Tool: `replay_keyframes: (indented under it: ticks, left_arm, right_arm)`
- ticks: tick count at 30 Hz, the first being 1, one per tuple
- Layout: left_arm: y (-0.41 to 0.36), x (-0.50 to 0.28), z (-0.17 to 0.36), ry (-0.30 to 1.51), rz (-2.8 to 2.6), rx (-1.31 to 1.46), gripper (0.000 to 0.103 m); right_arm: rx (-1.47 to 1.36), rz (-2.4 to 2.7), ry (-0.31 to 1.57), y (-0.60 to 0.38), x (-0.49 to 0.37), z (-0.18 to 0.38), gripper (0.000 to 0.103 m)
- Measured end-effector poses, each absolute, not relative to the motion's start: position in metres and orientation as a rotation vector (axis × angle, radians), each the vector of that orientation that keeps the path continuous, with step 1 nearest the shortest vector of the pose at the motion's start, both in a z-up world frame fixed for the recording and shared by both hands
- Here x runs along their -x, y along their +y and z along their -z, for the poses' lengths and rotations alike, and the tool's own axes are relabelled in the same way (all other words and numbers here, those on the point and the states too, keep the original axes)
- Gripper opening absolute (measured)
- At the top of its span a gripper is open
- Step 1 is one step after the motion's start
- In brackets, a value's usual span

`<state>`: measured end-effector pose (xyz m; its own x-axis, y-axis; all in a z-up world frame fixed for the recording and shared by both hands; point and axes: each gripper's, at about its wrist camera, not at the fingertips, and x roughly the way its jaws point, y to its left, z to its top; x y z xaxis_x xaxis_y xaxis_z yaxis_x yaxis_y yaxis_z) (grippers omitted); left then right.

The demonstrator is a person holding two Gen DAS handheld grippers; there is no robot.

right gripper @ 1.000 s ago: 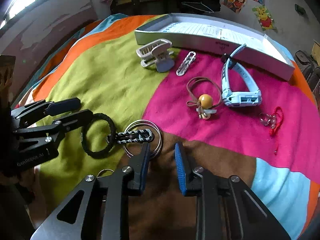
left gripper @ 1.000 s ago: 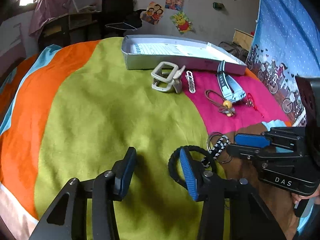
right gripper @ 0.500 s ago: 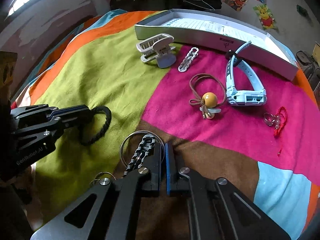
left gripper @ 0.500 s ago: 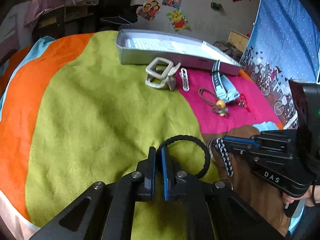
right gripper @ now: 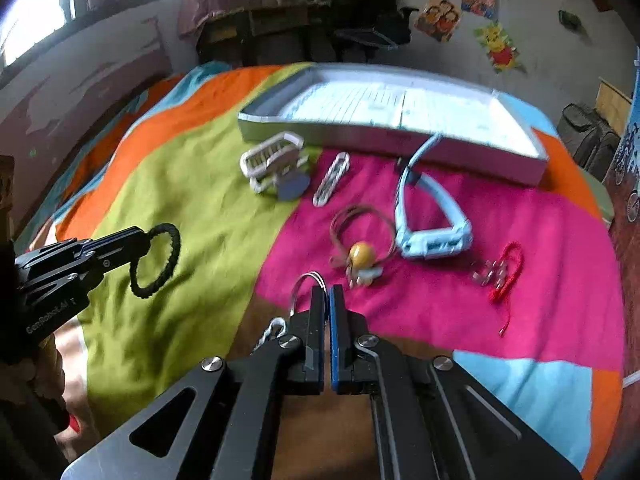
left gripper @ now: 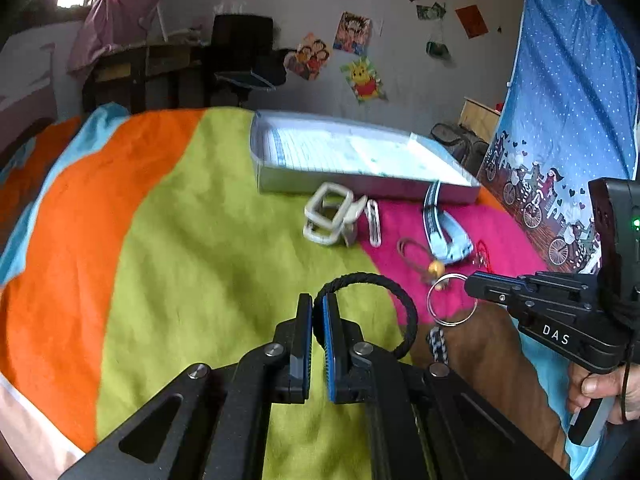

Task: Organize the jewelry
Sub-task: 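Drop the hair tie into the silver tray with left tool while right tool drops ring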

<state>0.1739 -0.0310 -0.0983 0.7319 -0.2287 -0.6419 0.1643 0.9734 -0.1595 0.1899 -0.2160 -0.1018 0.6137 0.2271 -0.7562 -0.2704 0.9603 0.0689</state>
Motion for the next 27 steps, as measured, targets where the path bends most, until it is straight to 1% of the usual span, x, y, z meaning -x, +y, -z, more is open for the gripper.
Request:
replay_keyframes:
  ticks: [5, 9, 15, 18, 21, 27]
  left_arm:
    - [-0.034, -0.196, 0.079, 0.687, 0.225, 0.109, 0.006]
    - [-0.034, -0.232, 0.066, 0.651, 0.226, 0.146, 0.006]
    - [-0.031, -0.305, 0.063, 0.620, 0.176, 0.163, 0.006]
    - [-0.032, -0.340, 0.077, 0.651, 0.152, 0.161, 0.006]
    - [-0.034, -0.366, 0.091, 0.687, 0.136, 0.145, 0.006]
    - [-0.032, -0.390, 0.111, 0.744, 0.127, 0.146, 0.006]
  right_arm:
    - [0.034, -0.289, 0.790, -0.221, -0.198, 0.083, 0.002]
    - [0.004, -0.299, 0.738, -0.225, -0.212, 0.066, 0.002]
    - [-0.054, -0.290, 0.650, -0.227, -0.277, 0.044, 0.002]
    - [-0.075, -0.266, 0.643, -0.222, -0.317, 0.051, 0.002]
    - [-0.117, -0.242, 0.671, -0.220, -0.352, 0.069, 0.002]
    - [-0.174, -0.187, 0.729, -0.223, -0.386, 0.110, 0.002]
